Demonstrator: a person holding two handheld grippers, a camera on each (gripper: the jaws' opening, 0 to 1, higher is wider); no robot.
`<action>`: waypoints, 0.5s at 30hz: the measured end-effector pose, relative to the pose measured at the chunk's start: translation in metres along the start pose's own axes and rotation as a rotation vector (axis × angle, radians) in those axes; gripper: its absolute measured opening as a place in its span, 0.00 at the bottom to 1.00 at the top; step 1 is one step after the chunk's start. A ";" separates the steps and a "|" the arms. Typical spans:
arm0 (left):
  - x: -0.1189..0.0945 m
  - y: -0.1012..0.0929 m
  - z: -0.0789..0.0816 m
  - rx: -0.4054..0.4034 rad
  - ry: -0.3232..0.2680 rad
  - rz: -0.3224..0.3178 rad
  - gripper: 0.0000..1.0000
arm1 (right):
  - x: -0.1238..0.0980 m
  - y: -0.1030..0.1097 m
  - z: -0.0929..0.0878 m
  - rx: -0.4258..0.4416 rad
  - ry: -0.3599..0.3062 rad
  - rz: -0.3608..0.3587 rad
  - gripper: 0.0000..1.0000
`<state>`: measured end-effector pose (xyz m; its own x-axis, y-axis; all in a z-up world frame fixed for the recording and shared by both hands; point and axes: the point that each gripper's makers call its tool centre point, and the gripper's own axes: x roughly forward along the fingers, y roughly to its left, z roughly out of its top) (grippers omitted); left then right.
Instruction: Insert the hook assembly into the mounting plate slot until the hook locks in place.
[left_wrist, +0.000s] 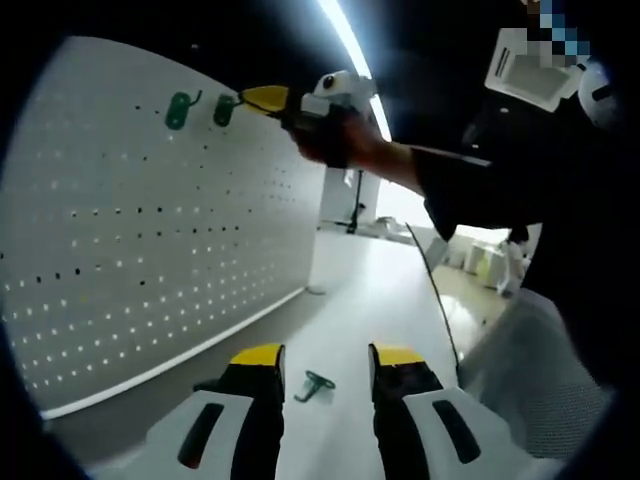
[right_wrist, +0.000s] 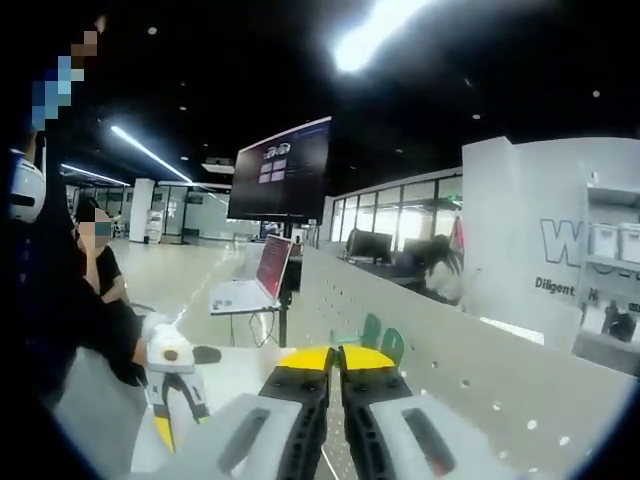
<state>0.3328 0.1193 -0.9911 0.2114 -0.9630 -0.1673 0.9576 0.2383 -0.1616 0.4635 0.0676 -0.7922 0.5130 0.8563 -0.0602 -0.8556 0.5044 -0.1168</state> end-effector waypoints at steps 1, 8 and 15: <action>0.000 0.000 0.000 0.000 -0.001 0.000 0.34 | 0.000 -0.001 0.000 0.003 -0.002 0.000 0.01; 0.000 0.000 0.001 0.001 0.000 0.002 0.34 | 0.002 -0.003 -0.004 0.007 0.008 0.010 0.01; -0.001 0.002 -0.001 -0.001 0.006 0.007 0.33 | 0.005 -0.007 -0.007 0.006 0.018 0.015 0.01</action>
<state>0.3339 0.1210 -0.9922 0.2170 -0.9605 -0.1743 0.9560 0.2452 -0.1612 0.4729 0.0676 -0.7982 0.5009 0.8619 -0.0794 -0.8637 0.4919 -0.1095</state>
